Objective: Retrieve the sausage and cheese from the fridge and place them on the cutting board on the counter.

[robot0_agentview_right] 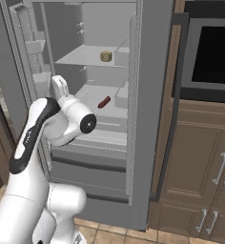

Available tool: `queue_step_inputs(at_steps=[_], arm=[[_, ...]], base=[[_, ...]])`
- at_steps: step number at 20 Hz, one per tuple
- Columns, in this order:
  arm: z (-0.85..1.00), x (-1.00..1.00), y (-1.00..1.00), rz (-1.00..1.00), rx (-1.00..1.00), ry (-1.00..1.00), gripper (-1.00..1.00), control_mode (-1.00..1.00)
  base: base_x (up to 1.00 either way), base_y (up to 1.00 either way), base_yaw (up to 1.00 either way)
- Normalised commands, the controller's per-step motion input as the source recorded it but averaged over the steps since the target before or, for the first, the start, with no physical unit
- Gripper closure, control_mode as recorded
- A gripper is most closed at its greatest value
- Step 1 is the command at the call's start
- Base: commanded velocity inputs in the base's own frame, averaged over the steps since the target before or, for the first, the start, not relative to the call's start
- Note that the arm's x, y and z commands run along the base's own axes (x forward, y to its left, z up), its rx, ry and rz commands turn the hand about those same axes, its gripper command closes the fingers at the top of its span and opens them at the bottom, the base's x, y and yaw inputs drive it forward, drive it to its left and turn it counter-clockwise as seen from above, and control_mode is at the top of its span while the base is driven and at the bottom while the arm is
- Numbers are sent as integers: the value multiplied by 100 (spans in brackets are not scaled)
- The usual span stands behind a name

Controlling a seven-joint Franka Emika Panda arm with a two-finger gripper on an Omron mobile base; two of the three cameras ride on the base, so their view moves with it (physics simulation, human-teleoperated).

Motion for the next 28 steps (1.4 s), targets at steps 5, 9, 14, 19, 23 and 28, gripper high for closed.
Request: queue_step_inputs(at_steps=[5, 9, 14, 19, 23, 28], arm=[[-1, 98, 31, 2, -1, 9, -100, -100], [-20, 90, 11, 0, -1, 15, -100, -100], [-19, 87, 36, 0, -5, 7, -100, -100], [-15, 76, 61, 1, -9, 0, -100, -100], [-34, 41, 63, 11, -9, -1, -100, -100], [-25, -19, 95, 20, -17, -14, -100, -100]], base=[[0, 0, 0], [0, 0, 0], [0, 0, 0], [0, 0, 0], [0, 0, 0], [0, 0, 0]])
